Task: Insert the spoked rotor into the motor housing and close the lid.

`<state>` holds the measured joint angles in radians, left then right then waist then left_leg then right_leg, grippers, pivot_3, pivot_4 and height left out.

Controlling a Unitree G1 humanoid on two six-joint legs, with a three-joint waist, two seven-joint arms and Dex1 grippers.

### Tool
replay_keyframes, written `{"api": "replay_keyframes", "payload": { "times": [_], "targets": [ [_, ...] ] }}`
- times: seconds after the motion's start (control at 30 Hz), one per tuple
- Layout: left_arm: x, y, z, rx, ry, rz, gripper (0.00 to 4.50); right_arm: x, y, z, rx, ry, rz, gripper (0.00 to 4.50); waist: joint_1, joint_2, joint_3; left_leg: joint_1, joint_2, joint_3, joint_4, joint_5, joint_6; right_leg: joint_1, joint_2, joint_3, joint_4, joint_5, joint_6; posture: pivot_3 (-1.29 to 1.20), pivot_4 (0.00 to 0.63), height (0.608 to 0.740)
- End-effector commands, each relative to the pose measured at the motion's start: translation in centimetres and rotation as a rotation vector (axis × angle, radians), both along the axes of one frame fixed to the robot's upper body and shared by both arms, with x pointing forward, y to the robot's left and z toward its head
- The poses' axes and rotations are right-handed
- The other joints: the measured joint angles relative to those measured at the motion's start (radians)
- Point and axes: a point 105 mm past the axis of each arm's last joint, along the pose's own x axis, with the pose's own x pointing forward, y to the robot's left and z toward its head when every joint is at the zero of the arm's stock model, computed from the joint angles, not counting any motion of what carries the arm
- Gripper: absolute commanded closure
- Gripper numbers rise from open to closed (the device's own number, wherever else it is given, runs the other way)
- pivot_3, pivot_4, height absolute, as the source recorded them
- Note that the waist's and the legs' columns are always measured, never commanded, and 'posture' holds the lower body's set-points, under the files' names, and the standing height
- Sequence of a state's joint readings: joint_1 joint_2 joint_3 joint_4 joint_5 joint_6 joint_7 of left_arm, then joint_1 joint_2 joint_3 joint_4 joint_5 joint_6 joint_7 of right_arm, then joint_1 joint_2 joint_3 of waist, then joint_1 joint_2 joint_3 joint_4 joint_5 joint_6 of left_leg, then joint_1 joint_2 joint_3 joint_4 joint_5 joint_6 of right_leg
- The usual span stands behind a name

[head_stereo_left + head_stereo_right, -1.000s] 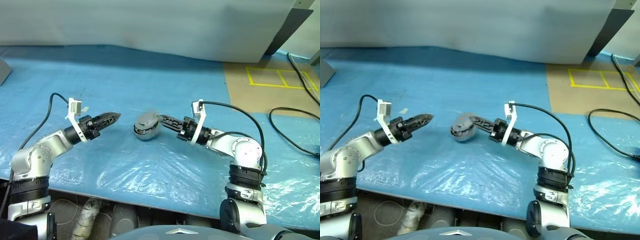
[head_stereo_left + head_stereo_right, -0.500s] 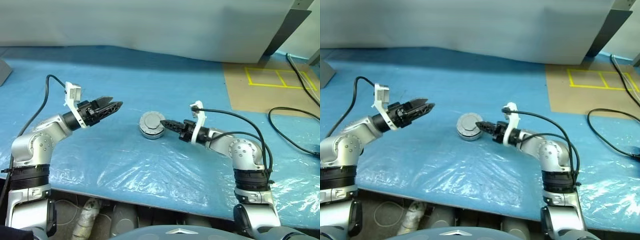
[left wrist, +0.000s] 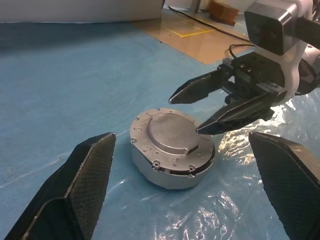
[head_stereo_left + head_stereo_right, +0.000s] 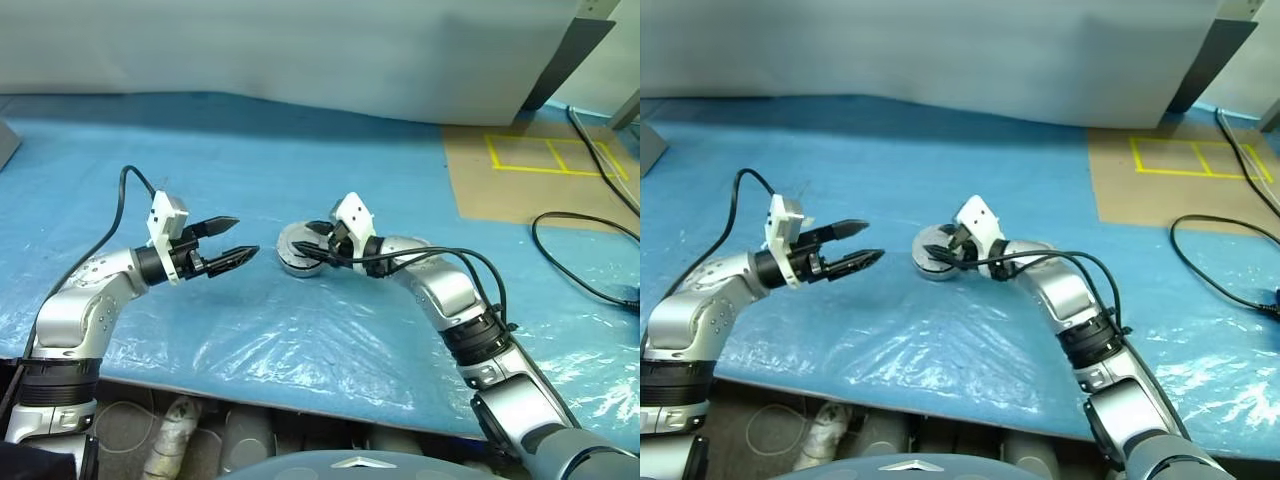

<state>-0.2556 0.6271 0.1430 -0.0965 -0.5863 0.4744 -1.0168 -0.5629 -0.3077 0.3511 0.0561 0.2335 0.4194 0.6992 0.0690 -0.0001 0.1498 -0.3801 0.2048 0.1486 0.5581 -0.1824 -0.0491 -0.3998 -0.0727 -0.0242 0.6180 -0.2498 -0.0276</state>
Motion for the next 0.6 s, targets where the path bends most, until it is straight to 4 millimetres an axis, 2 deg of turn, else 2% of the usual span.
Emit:
{"api": "replay_keyframes", "payload": {
  "times": [0.03,0.07,0.1,0.3,0.6],
  "targets": [
    [-0.1,-0.5,0.6,0.013,-0.050,-0.017,0.00,-0.5,0.7,0.6,-0.012,-0.052,0.070,0.54,0.000,0.000,0.000,0.000,0.000,0.000,0.002,0.000,0.000,0.000,0.000,0.000,0.002,0.000,0.000,0.00,0.150,0.740],
    [-0.1,-0.6,0.6,0.010,-0.049,-0.020,0.00,-0.7,0.9,0.6,-0.020,-0.049,0.088,0.18,0.000,0.000,0.000,0.000,0.001,0.000,0.003,0.000,0.000,0.000,0.000,0.000,0.003,0.000,0.000,0.00,0.150,0.740],
    [-0.1,-0.7,0.6,0.008,-0.048,-0.022,0.00,-0.8,1.0,0.3,-0.033,-0.043,0.102,0.02,-0.001,0.000,0.000,0.000,0.001,0.000,0.003,0.000,0.000,0.000,0.000,0.001,0.004,0.000,-0.001,0.00,0.150,0.740],
    [0.1,-0.9,0.4,0.004,-0.046,-0.027,0.00,0.4,0.8,-1.2,-0.091,-0.074,0.063,0.02,-0.001,0.000,0.000,0.001,0.001,0.000,0.006,0.000,0.001,0.000,0.000,0.001,0.005,-0.002,-0.005,0.00,0.150,0.740],
    [-0.2,-1.4,-0.2,0.042,-0.052,-0.069,0.00,1.8,0.8,-0.7,-0.052,-0.095,0.008,0.02,-0.002,0.000,0.000,0.001,0.001,0.000,0.006,0.000,0.001,0.000,0.000,0.001,0.005,-0.002,-0.004,0.00,0.150,0.740]
  ]
}}
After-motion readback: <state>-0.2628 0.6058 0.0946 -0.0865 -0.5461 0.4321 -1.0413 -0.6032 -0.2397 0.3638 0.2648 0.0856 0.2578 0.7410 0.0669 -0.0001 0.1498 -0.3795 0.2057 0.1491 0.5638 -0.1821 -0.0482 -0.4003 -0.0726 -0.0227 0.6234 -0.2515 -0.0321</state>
